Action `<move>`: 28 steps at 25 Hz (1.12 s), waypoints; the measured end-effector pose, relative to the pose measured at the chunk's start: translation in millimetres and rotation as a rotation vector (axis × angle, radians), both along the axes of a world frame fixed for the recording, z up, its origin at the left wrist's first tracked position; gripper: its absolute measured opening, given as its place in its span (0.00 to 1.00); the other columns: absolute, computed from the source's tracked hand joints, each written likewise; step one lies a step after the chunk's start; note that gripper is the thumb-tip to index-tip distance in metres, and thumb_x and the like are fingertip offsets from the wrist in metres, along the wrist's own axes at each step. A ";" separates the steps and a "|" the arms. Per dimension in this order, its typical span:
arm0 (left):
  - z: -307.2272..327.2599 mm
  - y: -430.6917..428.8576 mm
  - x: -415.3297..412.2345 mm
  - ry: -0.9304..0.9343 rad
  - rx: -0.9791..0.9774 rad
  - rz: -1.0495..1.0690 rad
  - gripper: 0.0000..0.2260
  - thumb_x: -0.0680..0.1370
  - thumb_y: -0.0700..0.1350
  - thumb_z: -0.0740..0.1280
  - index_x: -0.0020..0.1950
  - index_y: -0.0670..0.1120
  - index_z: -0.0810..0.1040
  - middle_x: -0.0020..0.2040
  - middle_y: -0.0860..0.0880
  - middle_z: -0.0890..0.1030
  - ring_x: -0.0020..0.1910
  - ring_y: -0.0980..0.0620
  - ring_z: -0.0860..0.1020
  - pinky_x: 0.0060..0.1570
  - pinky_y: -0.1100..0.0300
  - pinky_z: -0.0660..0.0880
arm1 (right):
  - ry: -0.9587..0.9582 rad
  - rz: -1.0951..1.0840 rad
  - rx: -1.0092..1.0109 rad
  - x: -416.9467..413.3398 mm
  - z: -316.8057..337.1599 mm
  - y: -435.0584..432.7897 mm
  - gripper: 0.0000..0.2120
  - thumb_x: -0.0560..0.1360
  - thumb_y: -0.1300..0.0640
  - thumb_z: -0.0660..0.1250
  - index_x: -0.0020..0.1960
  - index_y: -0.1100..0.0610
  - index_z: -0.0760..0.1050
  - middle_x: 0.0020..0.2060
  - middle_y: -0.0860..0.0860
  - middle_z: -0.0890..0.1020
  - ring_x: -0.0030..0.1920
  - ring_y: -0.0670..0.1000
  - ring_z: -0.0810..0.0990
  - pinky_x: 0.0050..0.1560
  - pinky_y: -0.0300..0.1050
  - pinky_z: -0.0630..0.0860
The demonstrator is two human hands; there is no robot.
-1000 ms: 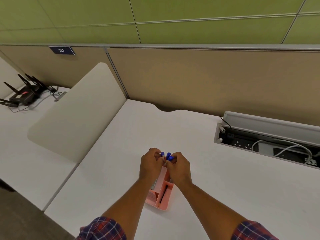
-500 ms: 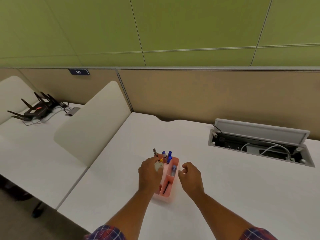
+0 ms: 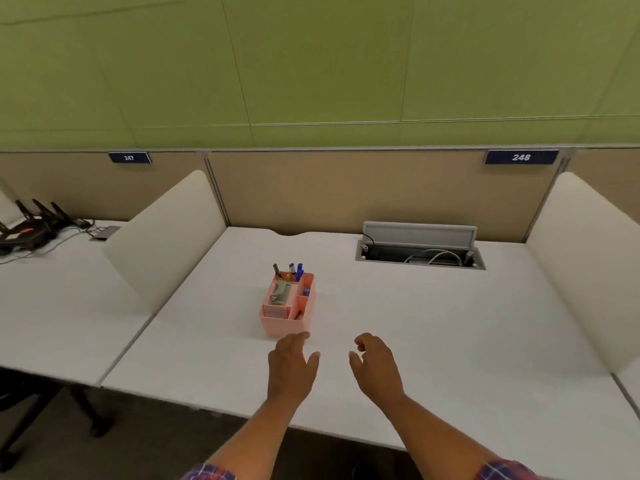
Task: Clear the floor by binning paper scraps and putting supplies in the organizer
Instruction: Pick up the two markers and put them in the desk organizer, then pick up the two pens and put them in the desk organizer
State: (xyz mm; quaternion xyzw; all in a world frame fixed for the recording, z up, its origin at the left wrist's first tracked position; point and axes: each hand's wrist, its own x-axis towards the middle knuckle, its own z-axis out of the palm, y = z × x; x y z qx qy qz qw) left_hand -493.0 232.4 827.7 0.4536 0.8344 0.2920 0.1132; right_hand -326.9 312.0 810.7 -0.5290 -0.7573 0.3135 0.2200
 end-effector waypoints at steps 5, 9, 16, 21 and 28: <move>-14.7 -49.2 73.0 0.036 -0.053 -0.153 0.22 0.80 0.58 0.67 0.73 0.57 0.72 0.74 0.53 0.75 0.73 0.51 0.72 0.74 0.53 0.66 | -0.122 -0.058 0.067 90.3 -7.5 -80.5 0.20 0.81 0.46 0.64 0.72 0.49 0.72 0.69 0.46 0.76 0.67 0.48 0.77 0.70 0.43 0.72; -32.0 -79.3 136.5 -0.012 -0.088 -0.281 0.21 0.81 0.56 0.66 0.74 0.55 0.71 0.74 0.53 0.74 0.74 0.51 0.70 0.75 0.52 0.64 | -0.243 -0.124 0.079 167.5 -21.2 -125.6 0.21 0.80 0.46 0.64 0.72 0.50 0.72 0.69 0.48 0.76 0.67 0.50 0.77 0.69 0.48 0.73; -63.6 -119.3 257.9 0.038 -0.174 -0.538 0.22 0.80 0.56 0.67 0.73 0.51 0.73 0.70 0.52 0.77 0.72 0.51 0.72 0.72 0.51 0.68 | -0.501 -0.219 0.031 310.4 -63.4 -192.9 0.30 0.79 0.42 0.61 0.79 0.51 0.63 0.78 0.52 0.67 0.78 0.52 0.65 0.74 0.53 0.67; -112.8 -154.1 349.8 0.150 -0.330 -0.656 0.28 0.80 0.58 0.64 0.79 0.52 0.67 0.78 0.51 0.69 0.81 0.49 0.61 0.76 0.48 0.61 | -0.593 -0.240 -0.100 414.2 -106.5 -238.7 0.37 0.78 0.41 0.61 0.82 0.55 0.56 0.82 0.56 0.58 0.80 0.57 0.60 0.75 0.61 0.64; -214.3 -191.1 426.8 0.227 -0.547 -0.642 0.31 0.80 0.60 0.63 0.81 0.51 0.64 0.82 0.50 0.63 0.83 0.47 0.56 0.78 0.46 0.58 | -0.581 -0.221 -0.276 538.8 -209.1 -285.0 0.39 0.79 0.40 0.58 0.83 0.54 0.49 0.83 0.54 0.52 0.82 0.56 0.54 0.78 0.60 0.57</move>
